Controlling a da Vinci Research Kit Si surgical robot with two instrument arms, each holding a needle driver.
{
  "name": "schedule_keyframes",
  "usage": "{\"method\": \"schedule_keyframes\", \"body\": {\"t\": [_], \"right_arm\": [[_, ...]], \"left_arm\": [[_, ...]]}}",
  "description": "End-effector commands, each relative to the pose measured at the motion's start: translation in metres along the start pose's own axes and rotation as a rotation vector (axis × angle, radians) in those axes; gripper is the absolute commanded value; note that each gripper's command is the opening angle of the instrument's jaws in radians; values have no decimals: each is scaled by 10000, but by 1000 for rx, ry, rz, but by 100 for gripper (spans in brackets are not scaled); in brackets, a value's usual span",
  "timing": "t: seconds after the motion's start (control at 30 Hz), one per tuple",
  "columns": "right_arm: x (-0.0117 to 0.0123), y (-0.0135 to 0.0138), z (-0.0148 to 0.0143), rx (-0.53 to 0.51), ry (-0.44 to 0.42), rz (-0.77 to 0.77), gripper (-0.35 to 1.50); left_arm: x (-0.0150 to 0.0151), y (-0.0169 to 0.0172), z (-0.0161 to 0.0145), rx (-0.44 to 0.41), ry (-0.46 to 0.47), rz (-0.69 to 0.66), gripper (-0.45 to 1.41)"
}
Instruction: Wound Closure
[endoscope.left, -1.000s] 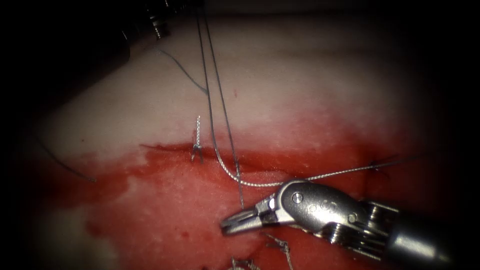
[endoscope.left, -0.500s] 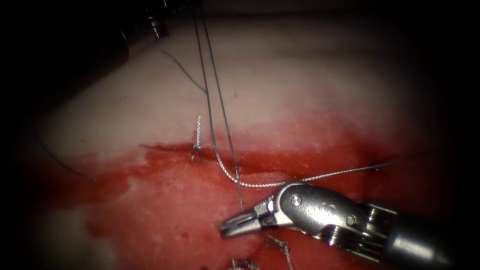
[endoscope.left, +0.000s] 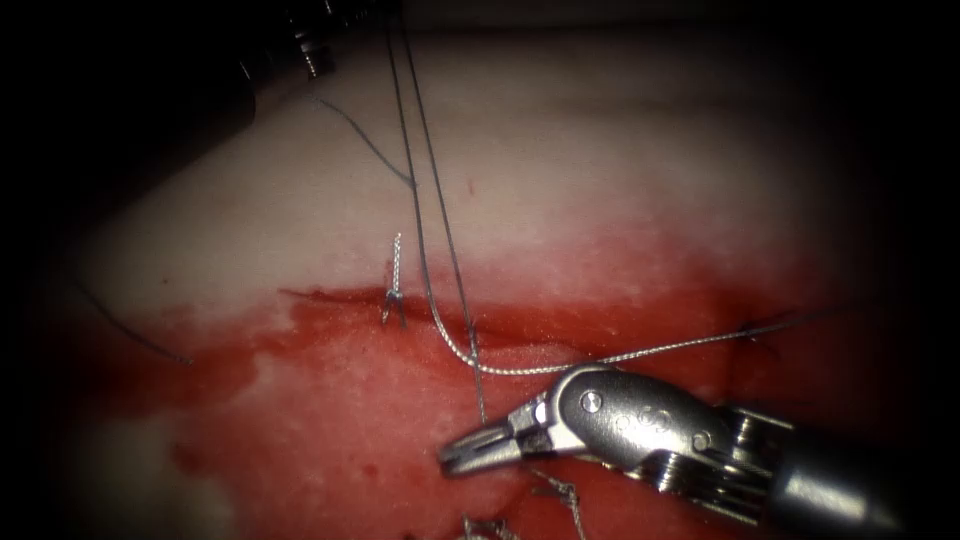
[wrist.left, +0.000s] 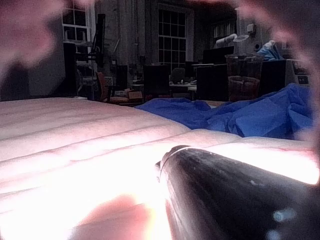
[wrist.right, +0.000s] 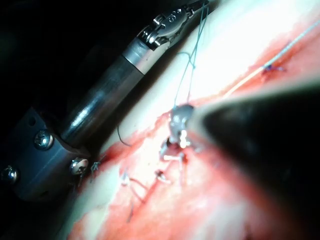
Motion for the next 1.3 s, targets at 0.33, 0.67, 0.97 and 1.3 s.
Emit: {"method": "schedule_keyframes", "body": {"t": [0.33,0.67,0.97,1.3], "right_arm": [[-11,-8,2,-3,-1,-6,-35],[-11,-8,2,-4,-1,-1,-35],[-14,-19,-11,115,-11,20,-18],[-21,-15,-30,289,-28,175,116]], "left_arm": [[9,-16,-2,11,3,-11,-45],[9,-16,-2,13,1,-19,-45],[9,-17,-7,-127,82,-166,-45],[21,-31,-61,-533,208,-511,-45]]}}
